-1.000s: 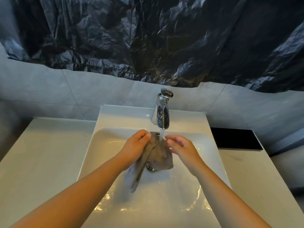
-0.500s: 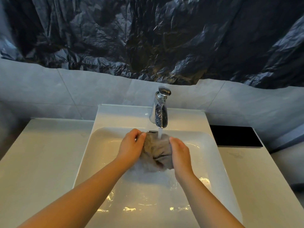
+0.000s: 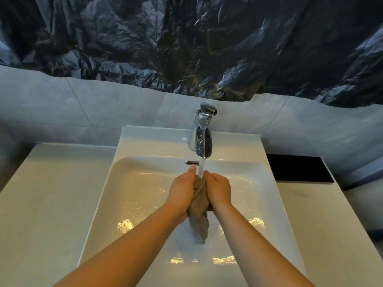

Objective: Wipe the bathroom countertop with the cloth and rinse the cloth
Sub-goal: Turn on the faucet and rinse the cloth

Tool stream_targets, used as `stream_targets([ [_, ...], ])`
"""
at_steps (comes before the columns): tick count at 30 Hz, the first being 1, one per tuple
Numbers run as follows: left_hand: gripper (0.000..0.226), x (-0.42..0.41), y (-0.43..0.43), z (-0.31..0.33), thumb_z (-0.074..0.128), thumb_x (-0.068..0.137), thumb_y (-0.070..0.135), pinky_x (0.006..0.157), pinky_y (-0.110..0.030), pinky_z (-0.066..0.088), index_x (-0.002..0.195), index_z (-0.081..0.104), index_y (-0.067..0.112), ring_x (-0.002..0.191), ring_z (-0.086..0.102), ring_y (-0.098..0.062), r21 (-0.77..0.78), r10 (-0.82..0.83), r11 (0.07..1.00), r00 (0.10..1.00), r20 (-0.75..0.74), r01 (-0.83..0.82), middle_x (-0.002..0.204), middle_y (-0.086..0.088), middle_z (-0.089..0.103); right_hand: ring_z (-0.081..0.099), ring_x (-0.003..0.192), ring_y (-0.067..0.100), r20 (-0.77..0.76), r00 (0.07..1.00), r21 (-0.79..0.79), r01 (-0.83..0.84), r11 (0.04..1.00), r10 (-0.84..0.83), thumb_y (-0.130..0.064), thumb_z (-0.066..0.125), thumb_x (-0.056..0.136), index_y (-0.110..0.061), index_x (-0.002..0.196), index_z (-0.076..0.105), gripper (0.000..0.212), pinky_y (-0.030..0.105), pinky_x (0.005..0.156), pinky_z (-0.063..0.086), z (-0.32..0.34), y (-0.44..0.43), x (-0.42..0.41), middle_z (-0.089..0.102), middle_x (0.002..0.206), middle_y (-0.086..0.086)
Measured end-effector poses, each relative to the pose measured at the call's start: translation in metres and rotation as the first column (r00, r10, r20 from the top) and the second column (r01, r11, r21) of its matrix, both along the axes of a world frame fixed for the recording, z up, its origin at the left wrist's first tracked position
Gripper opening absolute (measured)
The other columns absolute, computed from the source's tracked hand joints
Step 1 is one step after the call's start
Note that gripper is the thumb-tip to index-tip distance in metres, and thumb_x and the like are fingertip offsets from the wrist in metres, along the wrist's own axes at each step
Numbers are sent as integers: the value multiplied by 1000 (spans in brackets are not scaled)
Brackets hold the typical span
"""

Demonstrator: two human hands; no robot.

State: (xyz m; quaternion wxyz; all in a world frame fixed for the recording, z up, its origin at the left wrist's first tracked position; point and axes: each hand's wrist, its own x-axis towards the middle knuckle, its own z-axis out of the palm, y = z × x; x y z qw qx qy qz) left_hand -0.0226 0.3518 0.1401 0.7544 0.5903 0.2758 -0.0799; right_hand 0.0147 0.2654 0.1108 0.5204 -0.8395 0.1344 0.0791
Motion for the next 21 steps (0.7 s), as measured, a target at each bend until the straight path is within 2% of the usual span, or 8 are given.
stream_targets([
  [3,54,2,13,-2,42,96,49,80,-49,57,85,64,1,82,70,-36,-98,71,992,997,-43,-74,84,-23,71,64,84,20,-197,980,169,8,986,26,-52,44,94,-11,95,64,46,34,75,55,-6,-8,-9,68,91,10],
  [6,51,5,21,-4,46,93,52,84,-47,55,87,63,5,87,68,-35,-72,152,985,988,-31,-154,86,-22,69,65,99,26,-437,889,601,175,780,137,-51,46,95,-21,114,57,37,41,80,55,-5,-7,-38,67,112,11],
  [8,44,8,21,-7,47,94,49,79,-40,54,83,61,8,86,65,-29,92,94,991,994,51,-98,85,-17,66,64,105,27,-478,865,678,252,691,154,-45,47,96,-16,114,62,37,43,89,52,-10,-5,-50,68,114,14],
  [11,36,4,27,-11,52,93,37,55,-20,39,71,52,8,62,49,-14,565,-155,824,977,145,47,65,-4,52,66,94,21,-388,920,455,138,880,57,-42,37,100,-17,101,67,39,32,78,52,-7,4,-50,70,102,9],
  [14,40,4,43,-20,63,85,32,58,-19,36,54,48,12,63,47,-8,736,-215,677,957,194,3,65,-2,48,62,77,21,-109,987,202,138,970,-118,-36,36,101,-12,85,66,41,19,57,46,-2,2,-45,66,85,10],
  [16,35,4,49,-18,63,85,31,64,-24,47,60,54,8,70,55,-14,567,-182,819,976,118,84,68,-6,52,62,76,18,26,997,178,67,982,-73,-38,41,100,-15,87,65,36,11,52,46,7,-3,-41,65,83,7],
  [18,29,0,45,-9,59,90,31,75,-37,58,84,62,3,85,64,-26,149,-137,979,990,-15,138,82,-13,61,63,77,20,93,995,224,-60,973,40,-41,45,97,-17,82,65,35,21,58,53,16,-6,-35,64,82,9],
  [21,36,-4,35,-4,47,95,39,77,-43,58,100,63,7,90,65,-30,-87,-177,982,978,-113,168,95,-18,66,63,87,16,165,983,231,-122,965,85,-42,48,96,-22,93,64,25,21,63,56,25,-12,-26,64,90,3],
])
